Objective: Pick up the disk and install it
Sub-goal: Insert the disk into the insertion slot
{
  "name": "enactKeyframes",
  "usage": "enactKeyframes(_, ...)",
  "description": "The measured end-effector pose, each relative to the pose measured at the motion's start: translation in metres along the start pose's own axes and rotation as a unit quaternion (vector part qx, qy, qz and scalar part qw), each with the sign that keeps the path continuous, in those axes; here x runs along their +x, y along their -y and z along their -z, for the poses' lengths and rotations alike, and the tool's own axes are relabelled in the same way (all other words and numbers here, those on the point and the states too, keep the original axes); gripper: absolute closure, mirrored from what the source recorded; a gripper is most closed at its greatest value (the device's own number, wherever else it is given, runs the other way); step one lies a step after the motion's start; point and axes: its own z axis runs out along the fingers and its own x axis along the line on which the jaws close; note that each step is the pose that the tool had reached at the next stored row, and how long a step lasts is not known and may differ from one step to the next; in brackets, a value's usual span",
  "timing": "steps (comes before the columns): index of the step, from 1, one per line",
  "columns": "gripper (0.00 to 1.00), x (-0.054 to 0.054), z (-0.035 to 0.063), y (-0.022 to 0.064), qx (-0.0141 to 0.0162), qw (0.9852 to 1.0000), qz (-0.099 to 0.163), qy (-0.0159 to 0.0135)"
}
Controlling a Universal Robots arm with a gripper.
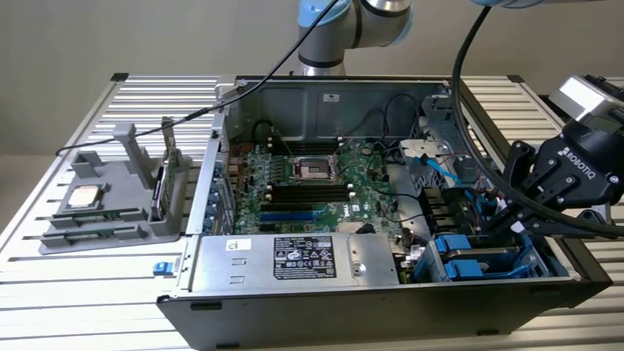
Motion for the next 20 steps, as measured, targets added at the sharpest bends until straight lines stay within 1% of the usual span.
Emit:
enactKeyframes(5,0.83,-0.0003,-0.0004,0.0001,0.0000,1.0000,0.001,-0.0001)
enactKeyframes(15,0.83,-0.0019,-0.0005,0.0003,0.0002,1.0000,0.003,-0.0013)
enactKeyframes(20,0.83,-0.0019,-0.0002,0.0002,0.0002,1.0000,0.003,-0.0012)
